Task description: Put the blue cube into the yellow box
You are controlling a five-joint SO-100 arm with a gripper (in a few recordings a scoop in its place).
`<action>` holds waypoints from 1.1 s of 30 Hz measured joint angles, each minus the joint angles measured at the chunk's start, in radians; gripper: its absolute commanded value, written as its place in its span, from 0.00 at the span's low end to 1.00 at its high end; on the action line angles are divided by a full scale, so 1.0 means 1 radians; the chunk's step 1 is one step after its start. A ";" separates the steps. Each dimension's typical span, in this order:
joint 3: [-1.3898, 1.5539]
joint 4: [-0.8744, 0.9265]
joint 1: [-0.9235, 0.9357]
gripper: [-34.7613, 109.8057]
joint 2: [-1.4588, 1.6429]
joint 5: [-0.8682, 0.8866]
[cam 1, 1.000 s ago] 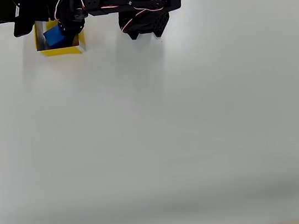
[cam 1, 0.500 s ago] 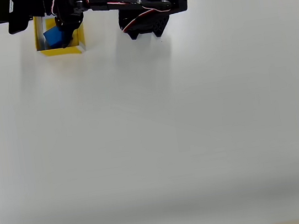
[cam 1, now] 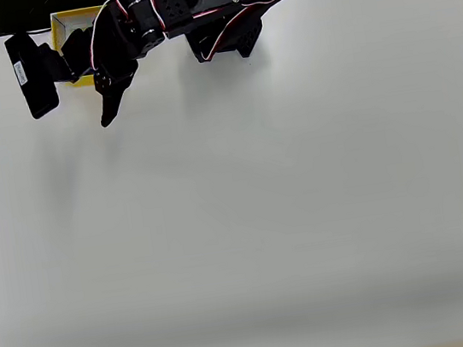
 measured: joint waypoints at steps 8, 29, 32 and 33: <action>0.213 0.005 -0.342 0.33 0.213 0.035; 0.675 0.345 -1.111 0.24 0.709 0.043; 0.715 0.383 -1.124 0.24 0.746 0.029; 0.719 0.385 -1.132 0.24 0.746 0.023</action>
